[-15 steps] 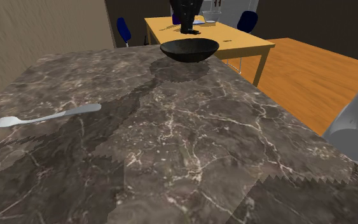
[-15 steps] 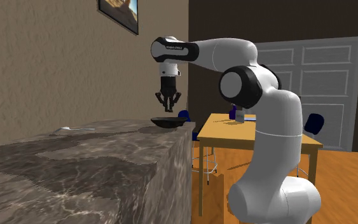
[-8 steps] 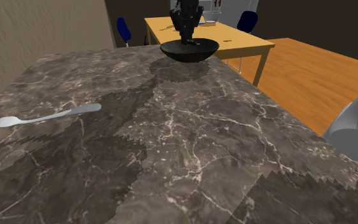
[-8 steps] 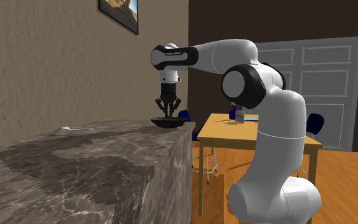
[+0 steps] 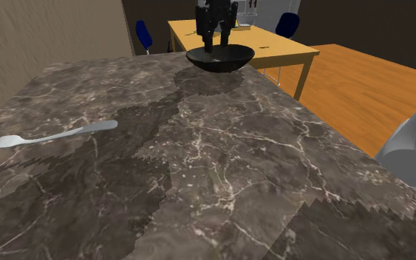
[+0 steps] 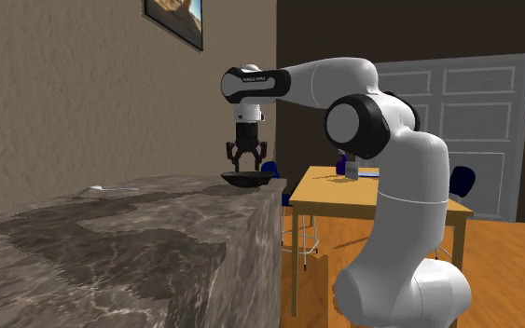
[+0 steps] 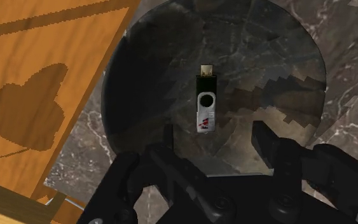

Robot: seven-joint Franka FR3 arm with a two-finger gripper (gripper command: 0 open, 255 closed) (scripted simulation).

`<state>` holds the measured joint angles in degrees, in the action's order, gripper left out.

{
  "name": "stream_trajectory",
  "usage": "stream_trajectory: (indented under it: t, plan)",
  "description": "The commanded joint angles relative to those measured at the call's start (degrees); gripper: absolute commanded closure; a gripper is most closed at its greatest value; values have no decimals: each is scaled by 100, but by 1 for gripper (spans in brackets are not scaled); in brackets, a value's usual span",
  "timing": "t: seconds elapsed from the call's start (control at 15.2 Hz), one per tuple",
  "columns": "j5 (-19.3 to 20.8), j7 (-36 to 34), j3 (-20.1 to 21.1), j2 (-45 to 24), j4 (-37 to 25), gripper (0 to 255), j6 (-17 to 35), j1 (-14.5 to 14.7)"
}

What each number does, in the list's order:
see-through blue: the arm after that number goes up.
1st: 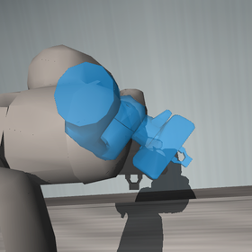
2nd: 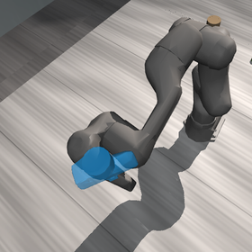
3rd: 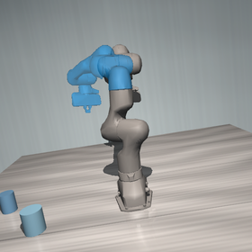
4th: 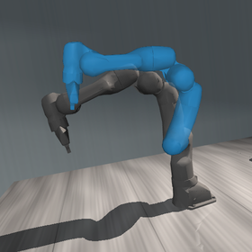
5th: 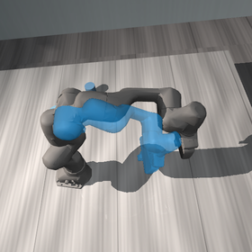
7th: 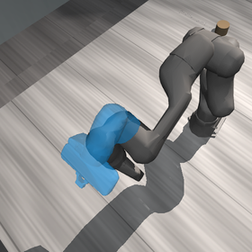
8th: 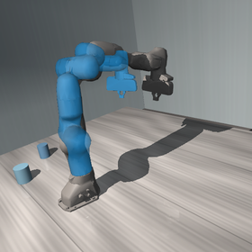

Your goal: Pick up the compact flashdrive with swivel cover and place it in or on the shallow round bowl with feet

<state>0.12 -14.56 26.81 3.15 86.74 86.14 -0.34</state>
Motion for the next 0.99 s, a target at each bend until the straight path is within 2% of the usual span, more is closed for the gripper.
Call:
stream_trajectory:
  t: [0.0, 0.2, 0.46, 0.92]
  plan:
    - [0, 0, 0, 0, 0, 0, 0, 0]
    - [0, 0, 0, 0, 0, 0, 0, 0]
    - [206, -137, 104, -426, -1250, 0, -874, 85]
    - [207, -137, 102, -427, -1250, 0, -874, 86]
